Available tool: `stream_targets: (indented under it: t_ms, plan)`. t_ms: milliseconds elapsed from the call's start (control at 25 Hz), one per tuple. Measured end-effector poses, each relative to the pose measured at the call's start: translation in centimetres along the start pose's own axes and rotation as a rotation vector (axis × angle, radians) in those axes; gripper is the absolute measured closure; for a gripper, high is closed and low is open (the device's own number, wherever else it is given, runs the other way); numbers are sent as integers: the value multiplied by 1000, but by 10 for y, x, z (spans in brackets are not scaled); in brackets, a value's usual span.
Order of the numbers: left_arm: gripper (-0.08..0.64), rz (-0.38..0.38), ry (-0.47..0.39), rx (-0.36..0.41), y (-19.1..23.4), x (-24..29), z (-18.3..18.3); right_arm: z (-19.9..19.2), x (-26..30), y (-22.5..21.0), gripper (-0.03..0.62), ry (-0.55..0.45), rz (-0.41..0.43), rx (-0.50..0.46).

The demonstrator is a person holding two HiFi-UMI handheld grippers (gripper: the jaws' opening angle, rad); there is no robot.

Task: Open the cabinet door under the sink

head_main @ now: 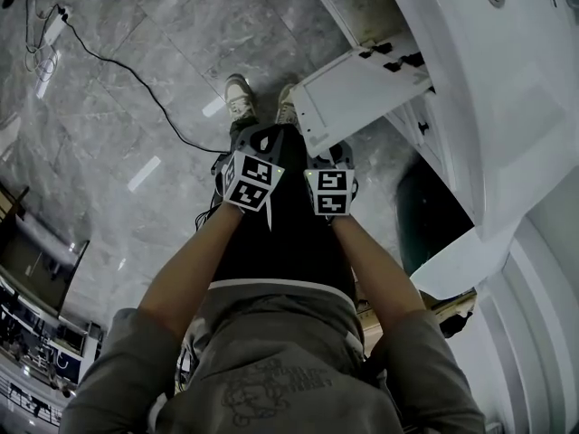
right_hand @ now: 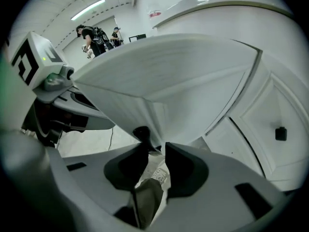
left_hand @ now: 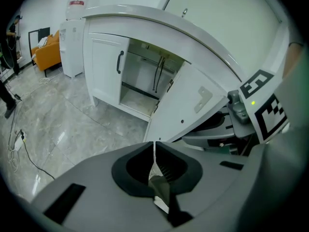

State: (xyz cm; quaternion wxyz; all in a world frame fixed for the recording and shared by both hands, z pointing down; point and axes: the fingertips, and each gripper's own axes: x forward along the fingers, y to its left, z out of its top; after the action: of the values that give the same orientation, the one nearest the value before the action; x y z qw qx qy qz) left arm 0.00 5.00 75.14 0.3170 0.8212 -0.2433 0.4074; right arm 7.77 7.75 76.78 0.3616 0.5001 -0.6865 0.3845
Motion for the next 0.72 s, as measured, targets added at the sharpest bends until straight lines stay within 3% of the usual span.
stream_targets:
  t_ms: [280, 720]
  plan:
    - [534, 14, 2, 16, 0, -4, 6, -6, -7, -8, 451, 44, 7, -11]
    - [534, 61, -16, 50, -3, -41, 31, 14, -63, -13, 453, 5, -14, -22]
